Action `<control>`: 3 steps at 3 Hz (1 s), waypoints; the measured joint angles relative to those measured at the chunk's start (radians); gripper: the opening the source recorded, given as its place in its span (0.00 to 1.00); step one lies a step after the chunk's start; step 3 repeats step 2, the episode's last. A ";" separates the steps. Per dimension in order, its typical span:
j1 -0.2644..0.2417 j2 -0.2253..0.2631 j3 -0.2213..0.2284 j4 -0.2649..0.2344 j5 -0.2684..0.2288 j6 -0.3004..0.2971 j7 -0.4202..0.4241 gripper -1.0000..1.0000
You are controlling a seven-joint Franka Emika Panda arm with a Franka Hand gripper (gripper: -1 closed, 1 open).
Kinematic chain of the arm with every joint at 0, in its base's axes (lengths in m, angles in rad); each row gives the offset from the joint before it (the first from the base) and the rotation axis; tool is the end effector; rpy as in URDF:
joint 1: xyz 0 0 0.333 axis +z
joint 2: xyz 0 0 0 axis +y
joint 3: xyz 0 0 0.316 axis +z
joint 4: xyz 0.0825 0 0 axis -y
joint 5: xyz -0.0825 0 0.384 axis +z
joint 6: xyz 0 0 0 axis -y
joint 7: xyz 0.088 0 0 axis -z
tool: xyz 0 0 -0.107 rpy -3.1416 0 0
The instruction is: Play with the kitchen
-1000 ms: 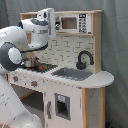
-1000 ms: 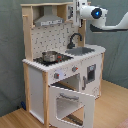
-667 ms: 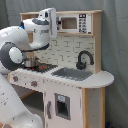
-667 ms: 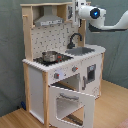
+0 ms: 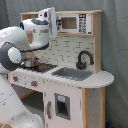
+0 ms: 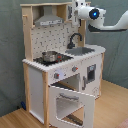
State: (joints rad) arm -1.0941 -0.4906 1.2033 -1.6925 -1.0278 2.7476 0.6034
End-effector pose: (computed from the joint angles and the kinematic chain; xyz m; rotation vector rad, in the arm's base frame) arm 0.5134 0.2689 0.7346 1.7037 0.4958 1.5181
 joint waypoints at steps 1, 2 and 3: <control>0.036 -0.014 -0.003 -0.010 0.000 -0.086 0.000 1.00; 0.122 -0.034 -0.041 -0.013 0.000 -0.139 -0.008 1.00; 0.122 -0.034 -0.041 -0.013 0.000 -0.139 -0.008 1.00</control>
